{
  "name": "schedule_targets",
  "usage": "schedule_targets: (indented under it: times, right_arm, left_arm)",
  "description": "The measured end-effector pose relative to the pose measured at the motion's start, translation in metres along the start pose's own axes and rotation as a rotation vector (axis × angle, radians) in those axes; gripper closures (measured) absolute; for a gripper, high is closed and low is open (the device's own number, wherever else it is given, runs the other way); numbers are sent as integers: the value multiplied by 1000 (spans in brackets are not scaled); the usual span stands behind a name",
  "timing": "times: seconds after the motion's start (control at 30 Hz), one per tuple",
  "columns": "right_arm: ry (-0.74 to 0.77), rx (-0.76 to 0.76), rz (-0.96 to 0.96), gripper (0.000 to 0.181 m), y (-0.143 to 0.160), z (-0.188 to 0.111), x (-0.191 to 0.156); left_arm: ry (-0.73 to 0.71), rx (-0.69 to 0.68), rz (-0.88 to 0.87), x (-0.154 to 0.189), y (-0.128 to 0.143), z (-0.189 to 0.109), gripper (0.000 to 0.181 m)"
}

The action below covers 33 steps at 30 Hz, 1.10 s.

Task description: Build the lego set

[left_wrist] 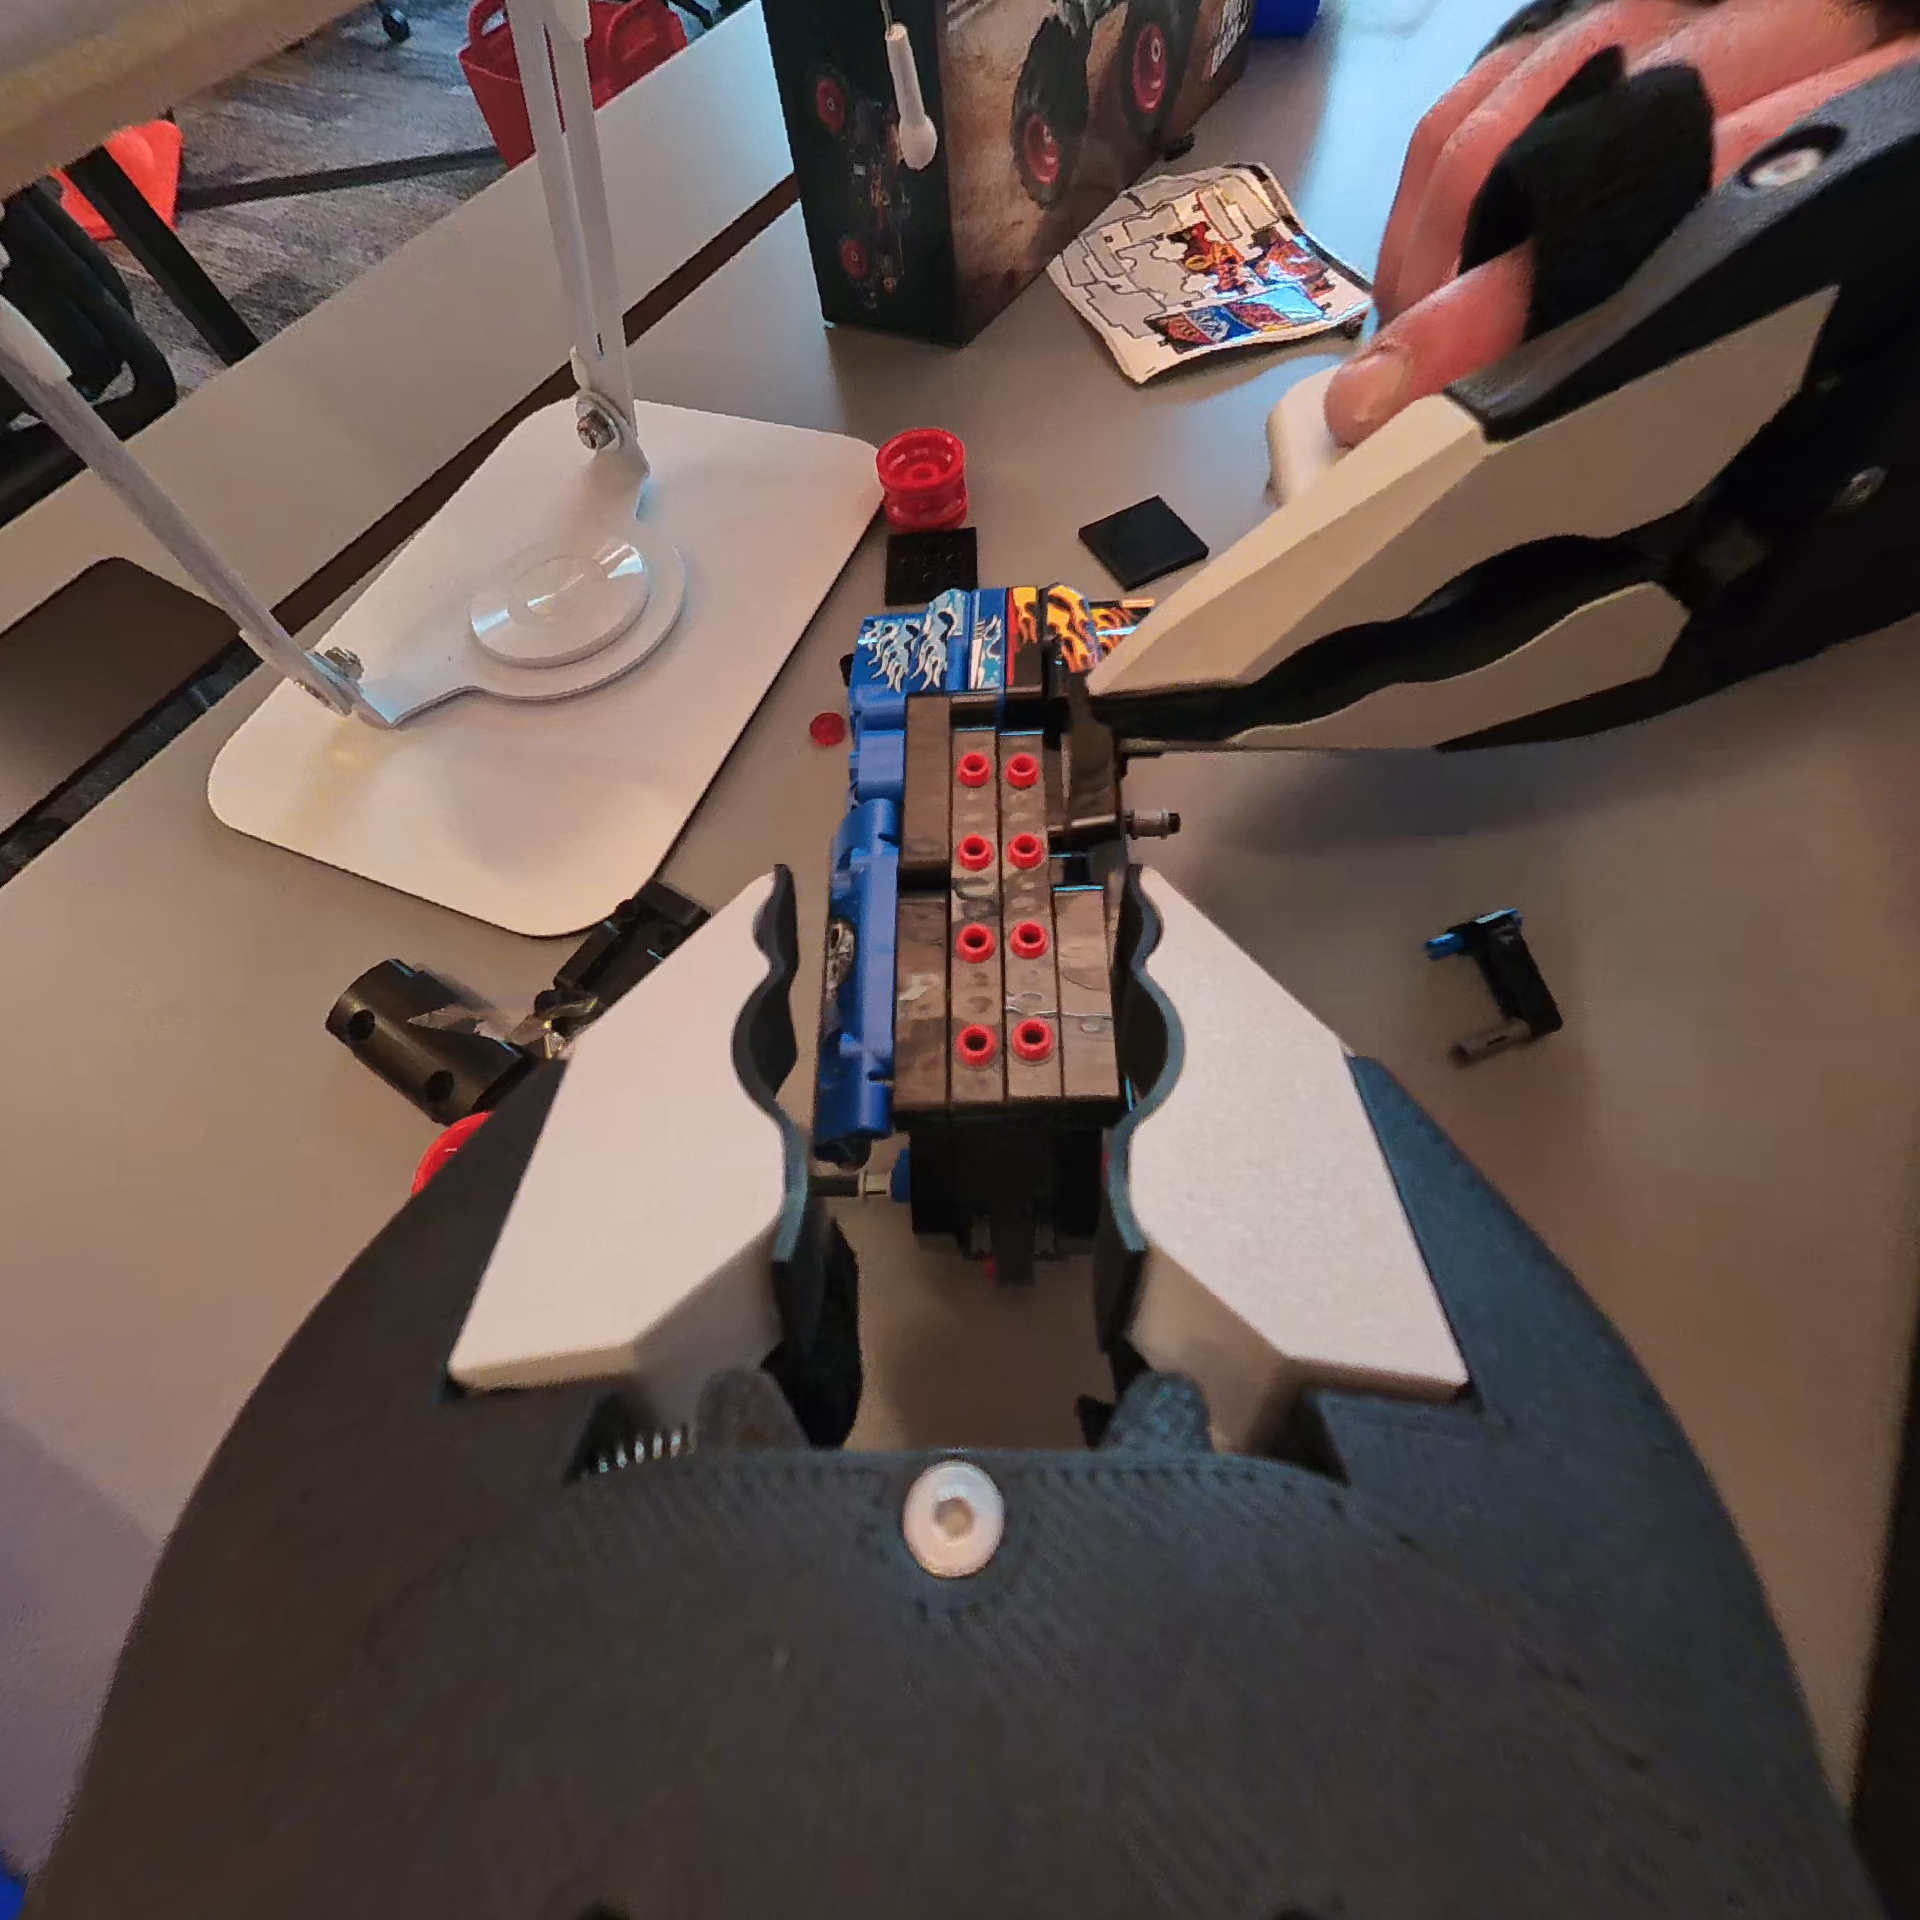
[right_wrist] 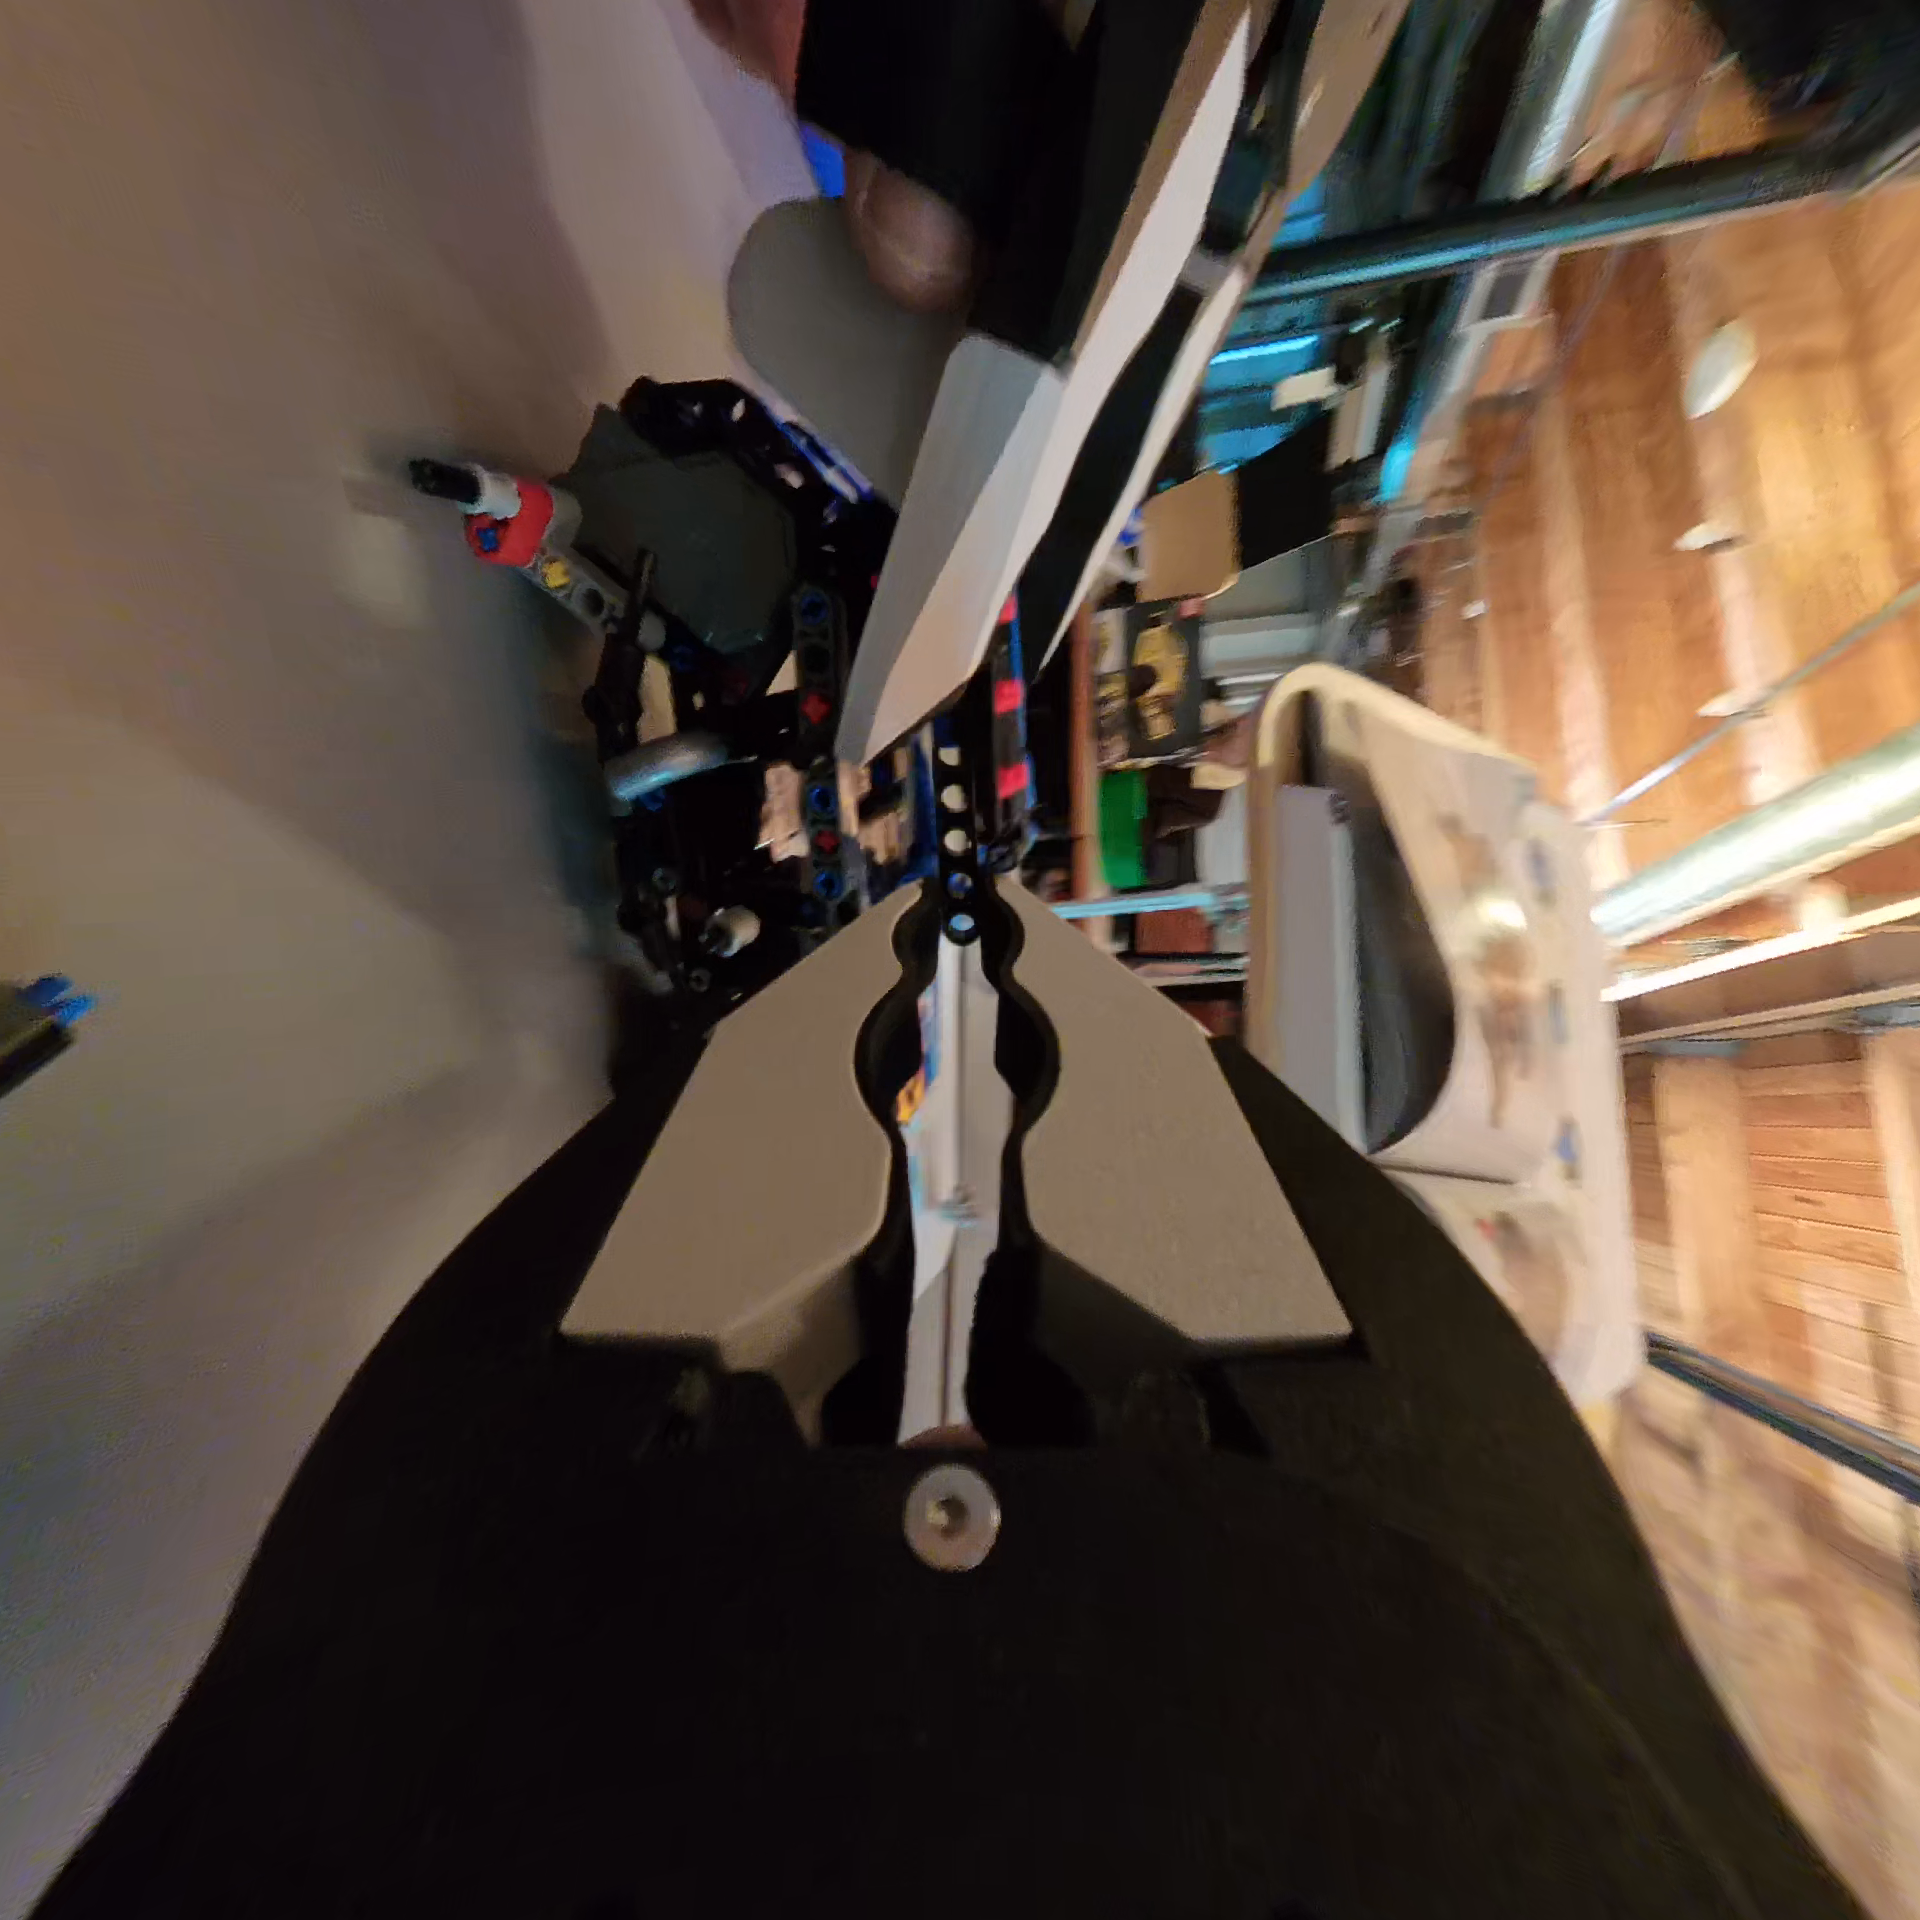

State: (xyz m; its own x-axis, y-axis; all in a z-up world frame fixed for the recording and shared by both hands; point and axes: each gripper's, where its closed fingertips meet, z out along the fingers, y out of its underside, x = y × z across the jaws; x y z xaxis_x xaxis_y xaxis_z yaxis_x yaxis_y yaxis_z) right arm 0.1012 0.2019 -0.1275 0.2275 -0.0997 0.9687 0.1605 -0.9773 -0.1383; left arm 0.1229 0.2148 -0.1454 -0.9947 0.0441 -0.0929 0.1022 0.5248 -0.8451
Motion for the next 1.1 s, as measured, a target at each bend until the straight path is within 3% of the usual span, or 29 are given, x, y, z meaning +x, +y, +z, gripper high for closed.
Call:
schedule_targets:
  times: [0.23, 0.33, 0.43, 0.53, 0.7, 0.83, 0.97, 1.1]
  right_arm:
    - [-270, -95, 173, 176, 32, -32, -13]
    - [-467, -131, 300, 176, 45, -60, -37]
    - [-762, -166, 446, 176, 52, -102, -75]
    - [-923, -188, 556, 176, 58, -131, -98]
    - [-981, -180, 724, 173, 61, -140, -104]
    - [-941, -140, 828, 169, 68, -157, -75]
    - [-788, -225, 915, 168, 116, -184, -39]
    - [-729, -368, 983, 166, 169, -219, -44]
  left_arm:
    - [-25, -10, 24, -2, 0, -2, 123]
    - [-25, -7, 38, 0, -2, -2, 122]
    - [-27, 3, 55, 2, -6, -3, 122]
    - [-29, 12, 67, 4, -9, -4, 122]
    - [-26, 26, 76, 7, -11, -4, 121]
    - [-39, 43, 105, 8, -16, -7, 119]
    - [-64, 126, 165, 12, -36, -20, 119]
    - [-78, 212, 224, 22, -58, -35, 121]
